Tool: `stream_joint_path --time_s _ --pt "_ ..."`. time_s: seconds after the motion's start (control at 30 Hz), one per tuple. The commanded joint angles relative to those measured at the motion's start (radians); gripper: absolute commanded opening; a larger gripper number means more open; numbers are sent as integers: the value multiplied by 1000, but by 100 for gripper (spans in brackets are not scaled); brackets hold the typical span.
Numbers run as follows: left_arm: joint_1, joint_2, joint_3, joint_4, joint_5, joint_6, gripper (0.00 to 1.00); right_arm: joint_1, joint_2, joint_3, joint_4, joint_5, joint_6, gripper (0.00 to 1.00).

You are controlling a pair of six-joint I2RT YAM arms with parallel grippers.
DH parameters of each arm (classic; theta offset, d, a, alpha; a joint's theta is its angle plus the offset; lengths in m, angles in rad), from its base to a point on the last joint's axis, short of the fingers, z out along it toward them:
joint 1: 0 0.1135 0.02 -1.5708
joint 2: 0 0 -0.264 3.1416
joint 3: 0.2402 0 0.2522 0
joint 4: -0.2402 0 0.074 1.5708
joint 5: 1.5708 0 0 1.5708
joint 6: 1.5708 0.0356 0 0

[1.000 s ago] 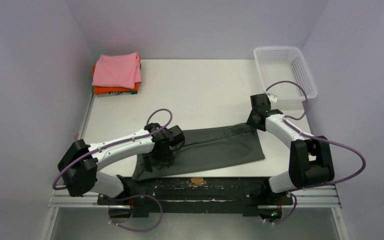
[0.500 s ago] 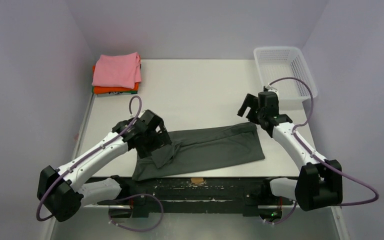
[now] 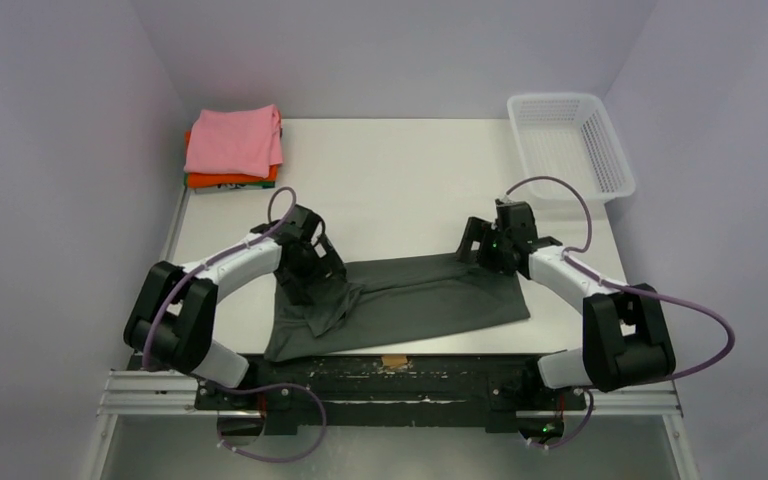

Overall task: Fold and stack the t-shirts
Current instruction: Rotate the tshirt 90 degrees

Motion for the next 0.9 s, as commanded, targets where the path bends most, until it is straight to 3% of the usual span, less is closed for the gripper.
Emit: stream_joint_path --time_s 0.0,0.17,0.33,0.43,0.6,0.67,0.87 --pt "60 87 -37 48 58 34 100 -5 -38 -92 -34 91 21 91" --pt "110 158 44 60 76 70 100 -5 -61 -127 -3 105 38 91" --pt "118 364 306 4 105 119 100 -4 -46 -108 55 90 33 92" --pt "122 495 512 -35 103 156 100 -4 -28 -95 83 110 42 92" --pt "142 799 1063 -333 59 234 100 -4 33 -46 108 110 57 92" --pt "146 874 1227 -376 87 242 100 -4 54 -30 82 96 62 91" --pt "159 922 1250 -310 198 180 100 3 -30 -114 -78 46 108 90"
